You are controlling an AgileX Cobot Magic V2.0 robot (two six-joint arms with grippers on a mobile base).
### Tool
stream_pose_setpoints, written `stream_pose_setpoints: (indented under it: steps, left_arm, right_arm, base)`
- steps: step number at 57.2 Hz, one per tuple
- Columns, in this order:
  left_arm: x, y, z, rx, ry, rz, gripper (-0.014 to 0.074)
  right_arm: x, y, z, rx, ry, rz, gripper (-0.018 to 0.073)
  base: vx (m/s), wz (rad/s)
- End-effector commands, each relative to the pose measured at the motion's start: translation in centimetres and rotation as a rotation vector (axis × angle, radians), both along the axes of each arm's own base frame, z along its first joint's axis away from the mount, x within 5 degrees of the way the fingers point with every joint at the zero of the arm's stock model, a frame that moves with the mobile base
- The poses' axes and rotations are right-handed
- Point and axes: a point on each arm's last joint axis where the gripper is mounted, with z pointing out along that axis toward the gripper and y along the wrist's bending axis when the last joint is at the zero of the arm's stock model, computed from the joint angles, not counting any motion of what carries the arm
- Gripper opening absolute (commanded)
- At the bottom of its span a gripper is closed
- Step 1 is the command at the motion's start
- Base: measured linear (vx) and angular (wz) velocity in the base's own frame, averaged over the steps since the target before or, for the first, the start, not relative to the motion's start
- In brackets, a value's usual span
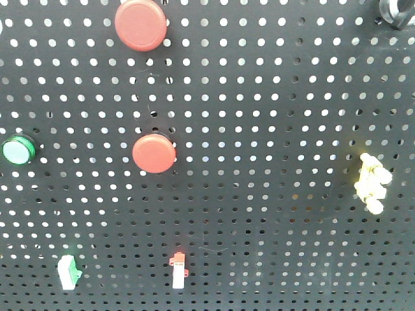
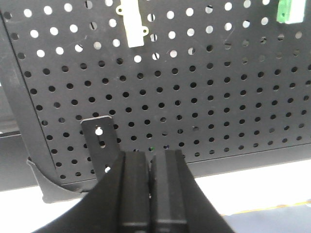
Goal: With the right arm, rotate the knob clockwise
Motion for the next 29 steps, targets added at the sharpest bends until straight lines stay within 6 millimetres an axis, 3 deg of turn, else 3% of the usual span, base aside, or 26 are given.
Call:
stream_pose_setpoints:
  steps: [1,15,29]
  left_arm:
    - [0.0,0.0,-0.3,-0.020,-0.063,0.002,-0.0006]
    - [0.0,0.0,-0.3,-0.020,-0.063,0.002,-0.0006]
    - [0.0,0.0,-0.3,-0.020,-0.063,0.002,-0.0006]
  right_arm:
    - [-0.5,-0.4,0.5,-0.138,-0.084,-0.121,-0.0008]
    - [0.2,-0.9,-0.5,-0.433,-0.123,-0.332,-0.0008]
    - [1.6,-1.2,-1.1,-0.484,-0.037,-0.392,-0.0008]
  base:
    - [0.00,0.00]
    - [0.00,0.00]
    - [0.00,0.00]
